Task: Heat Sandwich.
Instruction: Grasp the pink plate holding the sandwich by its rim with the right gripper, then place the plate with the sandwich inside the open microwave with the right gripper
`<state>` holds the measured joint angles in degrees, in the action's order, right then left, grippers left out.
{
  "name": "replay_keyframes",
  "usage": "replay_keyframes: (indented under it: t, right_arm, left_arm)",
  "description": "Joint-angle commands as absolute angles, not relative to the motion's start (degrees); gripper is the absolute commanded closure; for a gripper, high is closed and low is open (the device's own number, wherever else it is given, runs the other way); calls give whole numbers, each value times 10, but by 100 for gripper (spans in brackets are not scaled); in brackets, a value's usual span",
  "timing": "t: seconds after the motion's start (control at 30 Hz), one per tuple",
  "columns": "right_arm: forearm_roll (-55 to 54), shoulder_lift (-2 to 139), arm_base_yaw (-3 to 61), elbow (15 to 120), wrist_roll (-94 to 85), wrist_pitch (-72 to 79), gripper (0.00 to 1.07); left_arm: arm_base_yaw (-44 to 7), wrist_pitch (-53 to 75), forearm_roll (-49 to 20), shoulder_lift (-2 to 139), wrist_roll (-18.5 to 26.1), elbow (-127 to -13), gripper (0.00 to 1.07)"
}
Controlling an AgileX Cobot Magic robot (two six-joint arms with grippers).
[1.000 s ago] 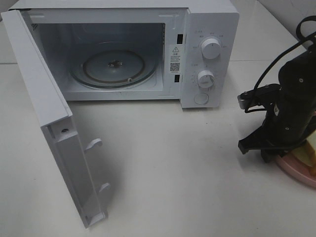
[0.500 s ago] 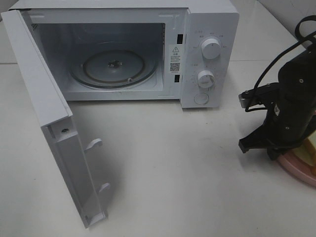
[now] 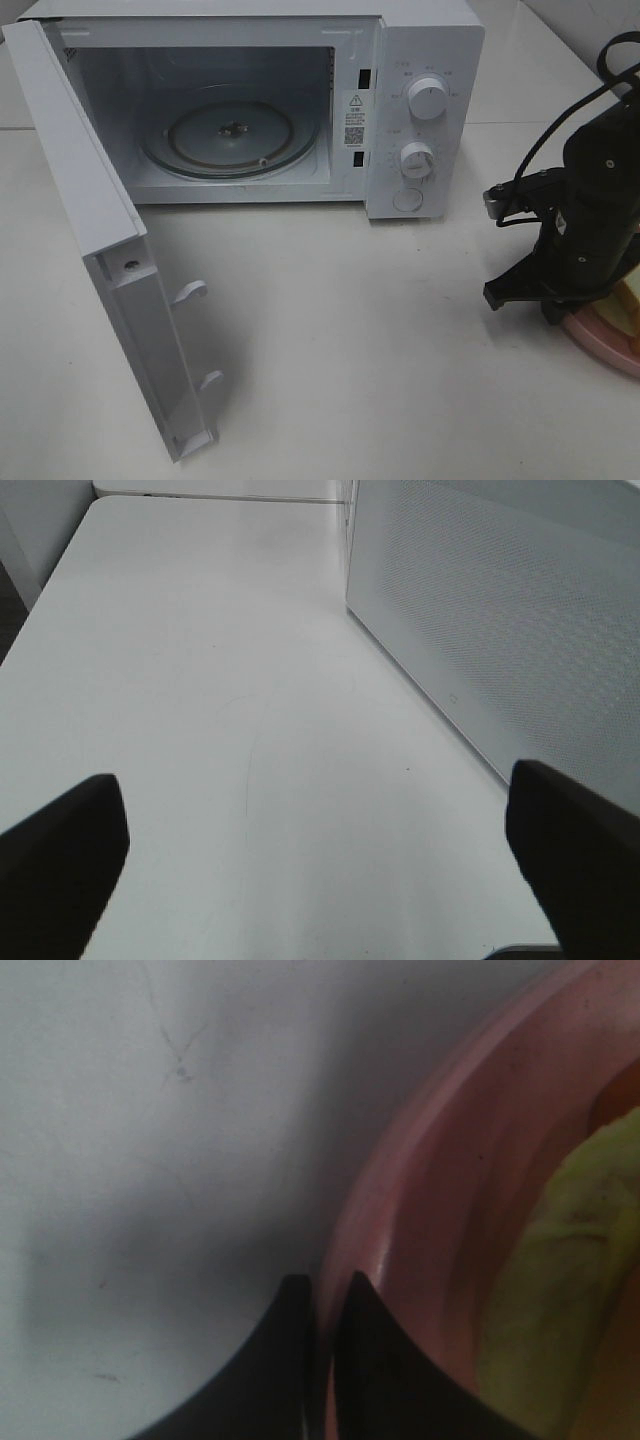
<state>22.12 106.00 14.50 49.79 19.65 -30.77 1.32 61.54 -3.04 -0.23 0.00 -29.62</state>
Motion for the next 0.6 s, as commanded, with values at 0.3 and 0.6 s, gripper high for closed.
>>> replay_keyframes:
  t: [0.3, 0.6]
  right_arm:
    - [235, 1056, 143, 499, 206, -340, 107]
    - [272, 1031, 162, 499, 235, -374, 107]
  left_arm:
    - [14, 611, -31, -14, 0, -296, 9]
    - [14, 611, -31, -14, 0, -296, 9]
